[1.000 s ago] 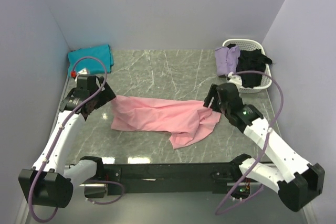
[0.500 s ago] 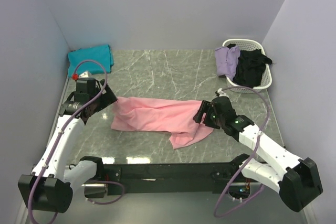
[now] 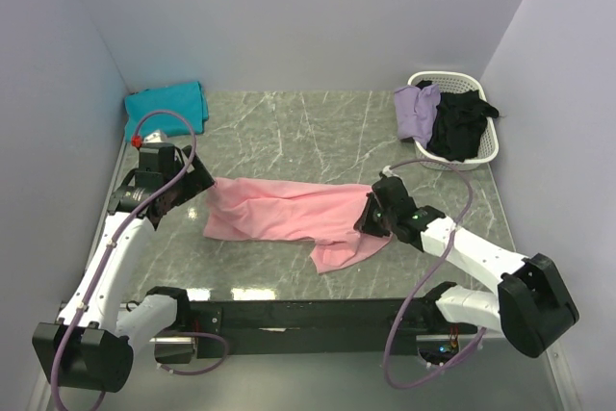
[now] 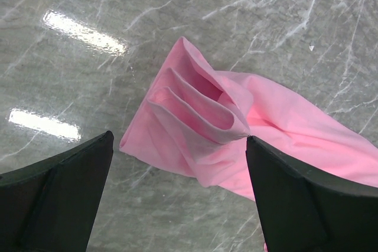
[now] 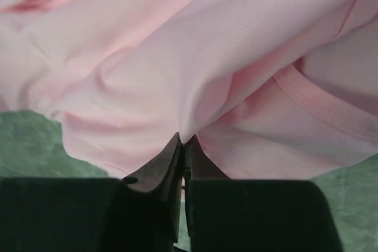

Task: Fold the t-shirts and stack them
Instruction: Flatten the tshirt out

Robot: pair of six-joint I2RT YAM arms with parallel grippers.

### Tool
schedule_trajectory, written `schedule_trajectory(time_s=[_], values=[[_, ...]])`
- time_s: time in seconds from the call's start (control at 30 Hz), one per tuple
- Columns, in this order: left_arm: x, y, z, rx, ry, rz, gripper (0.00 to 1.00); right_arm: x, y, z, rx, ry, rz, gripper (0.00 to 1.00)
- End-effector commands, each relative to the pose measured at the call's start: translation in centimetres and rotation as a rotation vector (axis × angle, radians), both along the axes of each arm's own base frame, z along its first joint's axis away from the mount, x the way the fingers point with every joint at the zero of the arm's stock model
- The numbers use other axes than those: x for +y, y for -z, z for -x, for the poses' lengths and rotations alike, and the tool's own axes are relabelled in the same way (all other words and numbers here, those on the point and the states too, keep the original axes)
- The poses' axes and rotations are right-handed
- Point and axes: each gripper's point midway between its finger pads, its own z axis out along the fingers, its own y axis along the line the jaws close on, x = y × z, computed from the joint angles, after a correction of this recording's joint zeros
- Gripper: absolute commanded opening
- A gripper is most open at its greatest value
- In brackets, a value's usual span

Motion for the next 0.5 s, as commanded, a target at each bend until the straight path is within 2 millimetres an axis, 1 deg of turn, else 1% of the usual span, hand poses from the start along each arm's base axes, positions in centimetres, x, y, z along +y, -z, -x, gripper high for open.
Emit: schedule_trajectory(time_s=[0.0,0.03,0.07,0.13,0.17,0.23,0.27,0.33,0.37,0.43,0.47], values=[[1.6,-1.6,-0.3,-0.04,-0.059,-0.064,0.99,0.9,-4.0,-2.0,-0.13,0.008,-0.049,0.0],[2.1,-2.2,-0.1,-0.043,-0.078,-0.08,0.99,0.8,-4.4,-2.1,-0.145,0.009,-0.048,0.0],[2.4,-2.5,-0.1,-0.051,-0.094,-0.089,0.99,0.9,-5.5,-2.2,-0.175,0.002,-0.063,0.0],[3.3,-3.6,-0.1,-0.077,-0.135,-0.114,0.99,0.5,-6.8,-2.6,-0.217,0.015,-0.056,0.0],[3.6,-3.8,0.0,-0.078,-0.152,-0.123,0.99,0.4,-8.2,-3.1,-0.256,0.017,-0.058,0.0],[4.1,-4.6,0.0,-0.098,-0.177,-0.139,0.99,0.3,-9.4,-3.4,-0.285,0.006,-0.045,0.0],[4.5,-4.9,0.1,-0.102,-0.195,-0.151,1.0,0.4,-10.7,-4.0,-0.316,0.011,-0.045,0.0],[5.0,-5.6,0.0,-0.12,-0.218,-0.166,0.99,0.7,-11.8,-4.4,-0.344,-0.011,-0.042,0.0],[4.7,-5.7,-0.3,-0.128,-0.202,-0.161,0.99,1.0,-12.6,-5.0,-0.358,-0.014,-0.042,0.0],[3.9,-5.6,-0.9,-0.135,-0.157,-0.138,0.99,1.4,-13.2,-5.6,-0.375,-0.031,-0.034,0.0],[2.6,-5.0,-1.4,-0.126,-0.096,-0.099,0.99,1.6,-13.6,-6.2,-0.382,-0.03,-0.029,0.0]])
